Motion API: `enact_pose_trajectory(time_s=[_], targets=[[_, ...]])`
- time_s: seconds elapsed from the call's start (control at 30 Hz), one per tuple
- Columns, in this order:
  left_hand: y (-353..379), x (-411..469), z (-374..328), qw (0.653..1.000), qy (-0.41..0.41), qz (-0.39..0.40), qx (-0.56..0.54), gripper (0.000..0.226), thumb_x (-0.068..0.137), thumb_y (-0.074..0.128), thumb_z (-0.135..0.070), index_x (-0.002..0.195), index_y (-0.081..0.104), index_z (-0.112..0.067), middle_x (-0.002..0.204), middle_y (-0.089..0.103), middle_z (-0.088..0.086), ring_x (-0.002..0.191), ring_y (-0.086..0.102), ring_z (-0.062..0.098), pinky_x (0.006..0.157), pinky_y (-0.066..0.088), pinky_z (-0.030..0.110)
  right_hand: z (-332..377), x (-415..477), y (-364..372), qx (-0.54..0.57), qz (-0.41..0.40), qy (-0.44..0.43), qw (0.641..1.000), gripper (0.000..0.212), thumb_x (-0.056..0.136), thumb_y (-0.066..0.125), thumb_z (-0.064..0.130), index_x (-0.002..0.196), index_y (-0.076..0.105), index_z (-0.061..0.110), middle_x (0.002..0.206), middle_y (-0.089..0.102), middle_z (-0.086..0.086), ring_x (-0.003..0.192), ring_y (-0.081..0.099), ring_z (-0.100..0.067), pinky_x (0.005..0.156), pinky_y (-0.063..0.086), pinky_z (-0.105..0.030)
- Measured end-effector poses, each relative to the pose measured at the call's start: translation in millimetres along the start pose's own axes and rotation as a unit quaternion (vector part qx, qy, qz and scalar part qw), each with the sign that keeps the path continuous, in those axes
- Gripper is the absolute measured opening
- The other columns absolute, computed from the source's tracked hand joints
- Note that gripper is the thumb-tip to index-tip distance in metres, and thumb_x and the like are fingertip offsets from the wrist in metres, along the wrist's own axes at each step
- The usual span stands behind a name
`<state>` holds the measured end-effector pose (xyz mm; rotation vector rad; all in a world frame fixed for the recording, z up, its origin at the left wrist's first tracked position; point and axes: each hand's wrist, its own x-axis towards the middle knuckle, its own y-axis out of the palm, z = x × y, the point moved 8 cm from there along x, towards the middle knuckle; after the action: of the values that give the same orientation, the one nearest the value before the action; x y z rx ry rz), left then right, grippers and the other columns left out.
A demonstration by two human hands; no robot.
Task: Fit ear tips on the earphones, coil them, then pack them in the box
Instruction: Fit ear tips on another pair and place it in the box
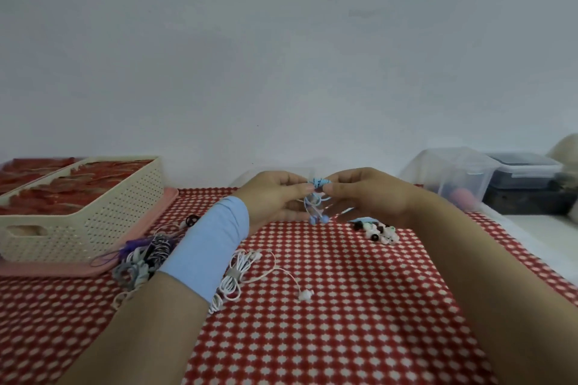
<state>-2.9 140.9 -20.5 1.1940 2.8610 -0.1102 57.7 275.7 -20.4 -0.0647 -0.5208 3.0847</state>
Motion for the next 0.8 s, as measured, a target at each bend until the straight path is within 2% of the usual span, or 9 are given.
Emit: enact_pose_trajectory(time_s=[0.13, 0.23, 0.3, 0.4, 0.53, 0.6, 0.67, 0.73, 0.8], targets=[[32.3, 11.0, 10.3, 0.997, -0.051, 0.049, 0.019, 0.019, 0.096, 0.059, -0.009, 0.111, 0.063, 0.001, 0.095, 0.073, 0.016, 0.084, 0.073, 0.025, 0.071, 0.062, 0.031, -16.0, -6.5, -28.9, -0.041, -0.034, 0.049, 0.997, 0.019, 0.098, 0.066, 0.027, 0.104, 0.077, 0.013, 0.097, 0.076, -0.008, 0.08, 0.07, -0.023, 0.074, 0.055, -0.034], [40.8, 17.2, 22.1, 0.994, -0.072, 0.056, 0.055, 0.022, 0.094, 0.062, -0.011, 0.111, 0.065, 0.003, 0.089, 0.073, 0.013, 0.072, 0.071, 0.018, 0.061, 0.059, 0.026, -28.9, -13.4, -38.4, -0.134, -0.043, 0.098, 0.985, 0.019, 0.095, 0.069, 0.037, 0.099, 0.079, 0.022, 0.101, 0.075, -0.001, 0.077, 0.066, -0.018, 0.07, 0.05, -0.032], [35.8, 21.1, 31.7, 0.985, -0.082, 0.044, 0.144, 0.021, 0.092, 0.066, -0.017, 0.104, 0.07, 0.0, 0.087, 0.073, 0.012, 0.065, 0.069, 0.015, 0.061, 0.057, 0.024, -34.2, -15.2, -38.2, -0.219, -0.033, 0.123, 0.967, 0.024, 0.095, 0.066, 0.042, 0.103, 0.079, 0.024, 0.107, 0.074, 0.003, 0.078, 0.064, -0.015, 0.07, 0.049, -0.03], [17.8, 28.3, 35.6, 0.929, -0.06, -0.01, 0.365, 0.025, 0.088, 0.069, -0.037, 0.096, 0.077, -0.014, 0.079, 0.074, 0.003, 0.067, 0.064, 0.014, 0.072, 0.055, 0.03, -37.7, -14.8, -38.8, -0.263, -0.028, 0.128, 0.956, 0.027, 0.097, 0.062, 0.042, 0.115, 0.076, 0.026, 0.109, 0.073, 0.006, 0.082, 0.064, -0.013, 0.071, 0.05, -0.028], [7.2, 30.5, 34.6, 0.856, -0.042, -0.047, 0.514, 0.028, 0.091, 0.061, -0.043, 0.085, 0.072, -0.018, 0.085, 0.067, 0.003, 0.077, 0.06, 0.018, 0.081, 0.05, 0.032, -36.5, -16.3, -59.4, -0.275, -0.102, 0.099, 0.951, 0.015, 0.097, 0.066, 0.023, 0.105, 0.078, 0.026, 0.102, 0.068, 0.011, 0.082, 0.062, -0.01, 0.068, 0.048, -0.022], [8.1, 29.5, 26.7, 0.841, -0.011, -0.057, 0.537, 0.025, 0.092, 0.061, -0.038, 0.09, 0.073, -0.015, 0.097, 0.07, 0.002, 0.089, 0.065, 0.019, 0.086, 0.05, 0.033, -38.5, -17.1, -64.2, -0.282, -0.116, 0.096, 0.948, 0.017, 0.096, 0.066, 0.015, 0.097, 0.078, 0.027, 0.105, 0.066, 0.008, 0.082, 0.059, -0.007, 0.069, 0.047, -0.021], [17.0, 25.3, 10.9, 0.85, 0.047, -0.053, 0.522, 0.017, 0.091, 0.063, -0.032, 0.098, 0.073, -0.02, 0.103, 0.069, -0.006, 0.094, 0.063, 0.013, 0.088, 0.05, 0.029, -40.2, -17.8, -65.5, -0.291, -0.12, 0.097, 0.944, 0.019, 0.094, 0.068, 0.014, 0.096, 0.08, 0.029, 0.108, 0.068, 0.005, 0.082, 0.057, -0.007, 0.076, 0.047, -0.023], [30.2, 21.1, 3.1, 0.861, 0.082, -0.005, 0.501, 0.013, 0.089, 0.067, -0.03, 0.1, 0.074, -0.027, 0.103, 0.069, -0.013, 0.094, 0.061, 0.005, 0.086, 0.047, 0.023, -40.6, -17.7, -64.8, -0.296, -0.12, 0.095, 0.943, 0.018, 0.093, 0.07, 0.016, 0.098, 0.081, 0.029, 0.109, 0.069, 0.005, 0.084, 0.059, -0.008, 0.08, 0.047, -0.025], [43.6, 16.7, 11.3, 0.851, 0.066, 0.072, 0.516, 0.015, 0.085, 0.072, -0.034, 0.098, 0.077, -0.032, 0.102, 0.069, -0.019, 0.092, 0.06, -0.001, 0.082, 0.046, 0.018, -39.4, -17.2, -63.7, -0.303, -0.122, 0.092, 0.941, 0.018, 0.092, 0.07, 0.017, 0.096, 0.082, 0.03, 0.105, 0.07, 0.009, 0.085, 0.061, -0.007, 0.08, 0.045, -0.024]])
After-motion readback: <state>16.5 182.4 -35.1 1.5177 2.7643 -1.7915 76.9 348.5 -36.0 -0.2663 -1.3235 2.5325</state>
